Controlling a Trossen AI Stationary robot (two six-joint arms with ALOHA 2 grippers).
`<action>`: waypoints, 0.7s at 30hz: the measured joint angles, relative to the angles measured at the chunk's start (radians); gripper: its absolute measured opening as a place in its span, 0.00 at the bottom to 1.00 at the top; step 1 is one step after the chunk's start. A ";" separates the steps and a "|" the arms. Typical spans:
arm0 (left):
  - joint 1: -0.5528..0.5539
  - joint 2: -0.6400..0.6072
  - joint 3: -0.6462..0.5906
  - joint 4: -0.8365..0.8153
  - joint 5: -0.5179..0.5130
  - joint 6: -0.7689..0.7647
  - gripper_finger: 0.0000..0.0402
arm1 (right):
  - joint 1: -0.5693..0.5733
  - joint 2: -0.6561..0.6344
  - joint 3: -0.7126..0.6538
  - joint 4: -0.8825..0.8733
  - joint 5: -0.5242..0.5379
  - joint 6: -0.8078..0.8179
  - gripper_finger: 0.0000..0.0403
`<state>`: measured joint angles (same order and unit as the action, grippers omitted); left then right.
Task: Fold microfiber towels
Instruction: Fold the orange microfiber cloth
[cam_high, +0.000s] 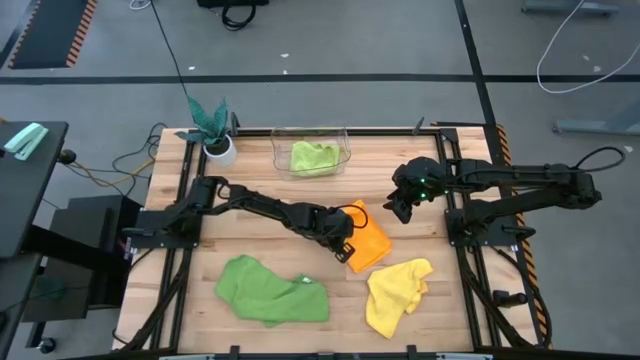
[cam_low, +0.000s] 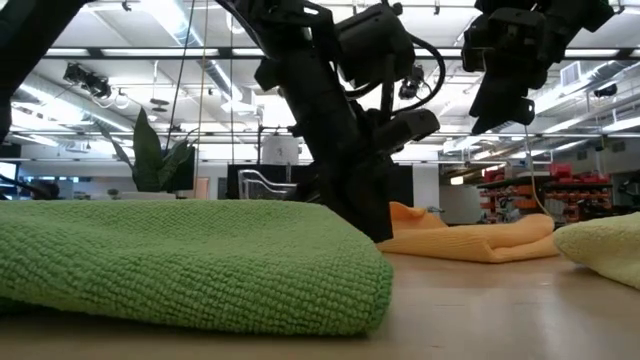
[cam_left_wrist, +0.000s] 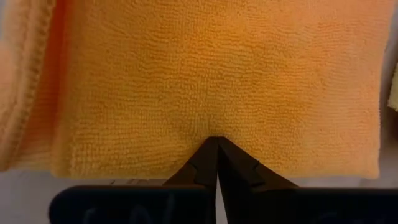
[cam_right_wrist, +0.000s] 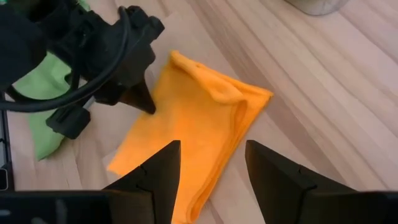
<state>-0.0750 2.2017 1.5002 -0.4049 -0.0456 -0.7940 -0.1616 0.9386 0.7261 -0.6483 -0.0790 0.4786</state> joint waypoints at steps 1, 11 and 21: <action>0.007 0.000 0.000 0.000 -0.005 0.002 0.05 | 0.000 0.000 0.000 0.000 0.000 0.000 0.47; 0.088 0.003 -0.002 -0.006 -0.025 0.032 0.03 | 0.000 0.000 0.000 0.000 0.000 0.000 0.47; 0.095 -0.009 -0.005 -0.022 -0.043 0.031 0.02 | 0.000 0.000 0.000 0.000 0.000 0.000 0.47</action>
<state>0.0197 2.1927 1.4956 -0.4273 -0.0884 -0.7629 -0.1616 0.9386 0.7261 -0.6487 -0.0788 0.4782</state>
